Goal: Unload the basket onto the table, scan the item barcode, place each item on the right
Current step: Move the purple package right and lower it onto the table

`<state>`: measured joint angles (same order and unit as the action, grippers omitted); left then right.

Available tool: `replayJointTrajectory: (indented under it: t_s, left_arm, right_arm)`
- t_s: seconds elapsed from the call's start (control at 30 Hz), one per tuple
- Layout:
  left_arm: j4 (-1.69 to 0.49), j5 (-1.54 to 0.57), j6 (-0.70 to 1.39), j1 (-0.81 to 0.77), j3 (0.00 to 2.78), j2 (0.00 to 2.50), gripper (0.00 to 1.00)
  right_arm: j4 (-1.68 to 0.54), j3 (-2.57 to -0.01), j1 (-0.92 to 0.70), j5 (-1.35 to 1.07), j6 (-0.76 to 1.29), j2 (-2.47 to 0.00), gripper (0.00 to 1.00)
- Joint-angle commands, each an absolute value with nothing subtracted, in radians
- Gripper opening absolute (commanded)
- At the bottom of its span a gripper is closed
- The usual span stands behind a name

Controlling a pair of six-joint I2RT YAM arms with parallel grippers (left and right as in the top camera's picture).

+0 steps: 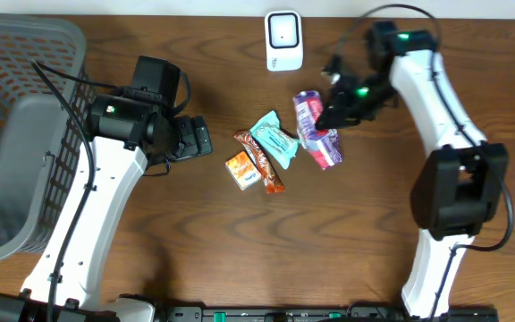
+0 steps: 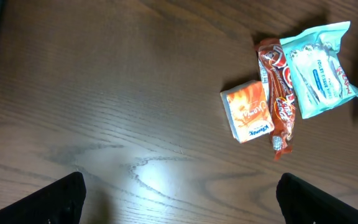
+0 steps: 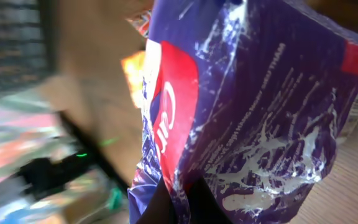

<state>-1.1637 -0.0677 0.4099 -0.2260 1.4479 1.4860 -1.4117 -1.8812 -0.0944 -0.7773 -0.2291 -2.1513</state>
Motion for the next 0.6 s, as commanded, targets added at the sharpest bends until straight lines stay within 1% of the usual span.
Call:
replayJointTrajectory:
  t_s: [0.0, 0.07, 0.13, 0.2, 0.27, 0.3, 0.4, 0.43, 0.57]
  left_arm:
    - [-1.166, -0.051, 0.393, -0.223, 1.455, 1.493, 0.98]
    - [-1.166, -0.051, 0.393, -0.223, 1.455, 1.493, 0.98]
    - [-1.166, -0.051, 0.393, -0.223, 1.455, 1.493, 0.98]
    - [-1.166, -0.051, 0.393, -0.223, 1.455, 1.493, 0.98]
    - [-1.166, -0.051, 0.393, -0.223, 1.455, 1.493, 0.98]
    - [-1.166, -0.051, 0.393, -0.223, 1.455, 1.493, 0.98]
    - [-1.166, -0.051, 0.393, -0.223, 1.455, 1.493, 0.98]
    - [-1.166, -0.051, 0.393, -0.223, 1.455, 1.493, 0.98]
    - [-1.166, -0.051, 0.393, -0.223, 1.455, 1.493, 0.98]
  right_arm:
    - [-1.374, -1.733, -0.020, -1.057, -0.371, -2.155, 0.01]
    - [-1.321, -1.653, 0.025, -1.034, -0.371, -2.155, 0.01]
    - [-1.273, -1.608, 0.088, -0.898, -0.305, -2.155, 0.10]
    - [-1.271, -1.622, 0.133, -0.750, -0.227, -2.154, 0.24]
    - [-1.304, -1.660, 0.167, -0.636, -0.190, -2.151, 0.27]
    - [-1.333, -1.692, 0.183, -0.583, -0.175, -2.149, 0.30]
    - [-1.412, -1.792, 0.210, -0.497, -0.130, -2.149, 0.32]
    - [-1.443, -1.833, 0.212, -0.479, -0.124, -2.149, 0.36]
    - [-1.526, -1.936, 0.200, -0.469, -0.128, -2.149, 0.57]
